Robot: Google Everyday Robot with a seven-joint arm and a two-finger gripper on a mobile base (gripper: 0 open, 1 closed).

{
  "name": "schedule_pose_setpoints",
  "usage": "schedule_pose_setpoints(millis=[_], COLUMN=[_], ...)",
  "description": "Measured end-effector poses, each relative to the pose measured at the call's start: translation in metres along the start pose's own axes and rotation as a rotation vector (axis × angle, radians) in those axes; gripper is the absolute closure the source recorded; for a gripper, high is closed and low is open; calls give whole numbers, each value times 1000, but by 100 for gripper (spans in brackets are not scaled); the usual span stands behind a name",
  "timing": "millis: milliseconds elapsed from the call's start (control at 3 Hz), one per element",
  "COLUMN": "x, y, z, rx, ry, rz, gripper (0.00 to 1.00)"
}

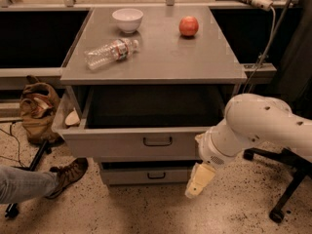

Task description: Close top drawer

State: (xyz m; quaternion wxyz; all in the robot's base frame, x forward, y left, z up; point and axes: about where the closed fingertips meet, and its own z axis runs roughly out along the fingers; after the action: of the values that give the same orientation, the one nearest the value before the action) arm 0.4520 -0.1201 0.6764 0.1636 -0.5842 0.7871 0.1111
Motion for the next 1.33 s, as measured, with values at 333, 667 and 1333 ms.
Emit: schedule_pose_setpoints(millis=[333, 667, 1333], x=[0, 3, -5], y=[0, -4, -82], z=[0, 0, 12], rx=[0, 7, 94], ry=[0, -14, -82], rz=[0, 13, 77], gripper=[0, 0, 0])
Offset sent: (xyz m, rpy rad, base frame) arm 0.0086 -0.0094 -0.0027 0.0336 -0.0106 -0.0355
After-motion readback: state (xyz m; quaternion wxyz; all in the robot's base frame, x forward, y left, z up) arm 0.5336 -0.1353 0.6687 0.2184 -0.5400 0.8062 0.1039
